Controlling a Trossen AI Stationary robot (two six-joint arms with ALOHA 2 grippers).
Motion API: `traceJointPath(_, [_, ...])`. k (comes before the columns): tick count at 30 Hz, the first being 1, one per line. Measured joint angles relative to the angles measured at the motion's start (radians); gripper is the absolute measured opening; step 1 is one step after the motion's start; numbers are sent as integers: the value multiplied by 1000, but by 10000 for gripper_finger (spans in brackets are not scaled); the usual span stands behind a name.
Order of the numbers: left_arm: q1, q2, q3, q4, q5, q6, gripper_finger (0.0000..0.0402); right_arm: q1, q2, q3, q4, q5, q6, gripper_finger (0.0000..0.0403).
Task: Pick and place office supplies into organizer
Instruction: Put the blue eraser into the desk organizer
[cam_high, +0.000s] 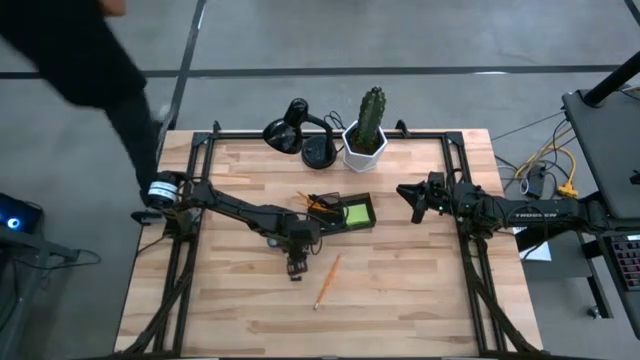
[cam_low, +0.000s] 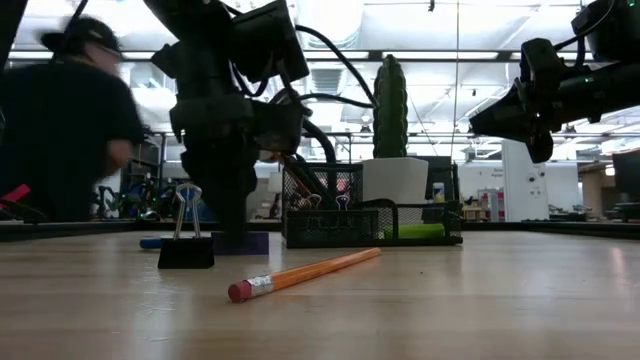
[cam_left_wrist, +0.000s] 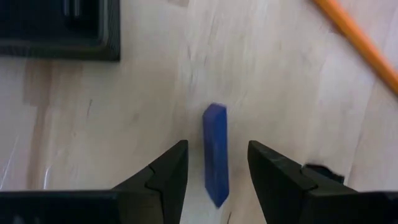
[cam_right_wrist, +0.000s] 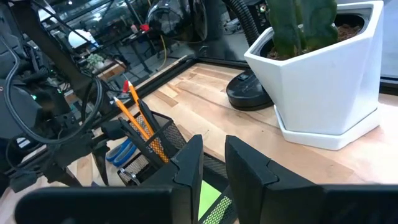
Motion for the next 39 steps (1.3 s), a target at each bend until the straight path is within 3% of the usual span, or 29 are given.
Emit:
traceJointPath(8, [0,-1,0,19,-6,2,139,0,0,0,0,0,0,59])
traceJointPath(19, [0,-2,0,15,-8,3,11,0,0,0,1,0,0,59])
traceJointPath(28, [0,-4,15,0,-6,3,6,0,0,0,1,0,0,59])
traceJointPath(39, [0,-9,177,-36,-37,42,4,0,0,0,1,0,0,59])
